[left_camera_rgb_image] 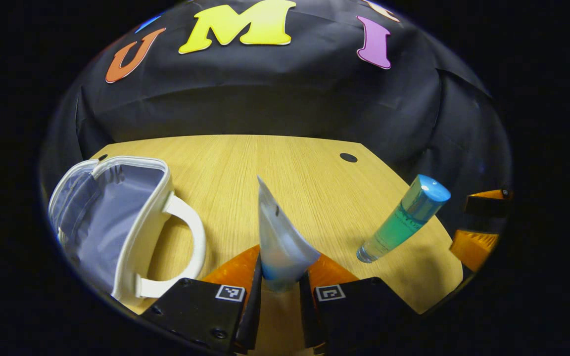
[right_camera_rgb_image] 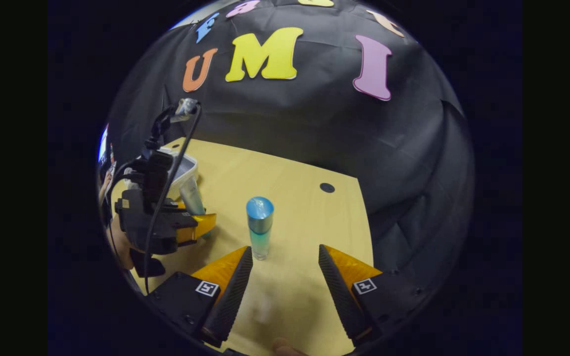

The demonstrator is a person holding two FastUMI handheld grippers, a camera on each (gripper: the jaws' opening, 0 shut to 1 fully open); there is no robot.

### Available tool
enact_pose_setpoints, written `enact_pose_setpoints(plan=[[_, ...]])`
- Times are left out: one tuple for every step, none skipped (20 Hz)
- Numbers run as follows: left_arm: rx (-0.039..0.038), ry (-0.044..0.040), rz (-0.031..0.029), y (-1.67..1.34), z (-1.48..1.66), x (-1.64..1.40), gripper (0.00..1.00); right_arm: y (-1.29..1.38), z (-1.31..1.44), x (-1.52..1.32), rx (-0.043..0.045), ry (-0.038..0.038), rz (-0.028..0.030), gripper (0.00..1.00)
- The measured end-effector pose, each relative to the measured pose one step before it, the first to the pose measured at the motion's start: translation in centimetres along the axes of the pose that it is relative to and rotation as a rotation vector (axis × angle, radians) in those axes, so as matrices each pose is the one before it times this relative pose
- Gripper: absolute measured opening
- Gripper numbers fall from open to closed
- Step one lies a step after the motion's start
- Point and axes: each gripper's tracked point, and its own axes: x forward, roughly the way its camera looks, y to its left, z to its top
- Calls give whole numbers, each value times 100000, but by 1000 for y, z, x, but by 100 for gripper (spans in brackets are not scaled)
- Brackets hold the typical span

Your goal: First open the suitcase, pack the skin care products into it, and then close the suitcase.

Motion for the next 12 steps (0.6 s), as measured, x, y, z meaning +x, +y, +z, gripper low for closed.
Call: enact_pose_setpoints(plan=[[996, -126, -424, 231, 553, -1120, 37, 423, 316, 575, 1645, -60, 522, 80], [689, -353, -101, 195, 520, -1143, 37, 485, 124, 674, 1619, 116, 694, 80], [145, -389, -384, 238, 597, -1228, 37, 422, 252, 702, 1289, 59, 129, 80], [131, 42, 146, 412, 532, -1183, 37, 314, 272, 800, 1052, -567, 8, 79], [-175, -878, 691, 625, 626, -1261, 37, 310, 194, 874, 103, -83, -235, 80], [-443, -256, -124, 488, 522, -1100, 37, 145, 82, 948, -533, -110, -816, 80], [101, -470, 771, 583, 582, -1060, 37, 220, 33, 927, -346, 395, -304, 78], [194, -98, 491, 690, 416, -1081, 37, 317, -190, 945, 292, 1028, -2, 80], [17, -302, 519, 576, 334, -917, 37, 421, -428, 726, 503, 1583, 371, 78], [-308, -285, 771, 588, 307, -775, 37, 241, -314, 534, 258, 735, -265, 80], [-314, 104, 321, 435, 166, -723, 37, -7, -280, 450, 57, 325, -864, 80], [-77, -159, 1262, 713, 282, -813, 37, 8, -110, 434, 775, 467, -796, 79]])
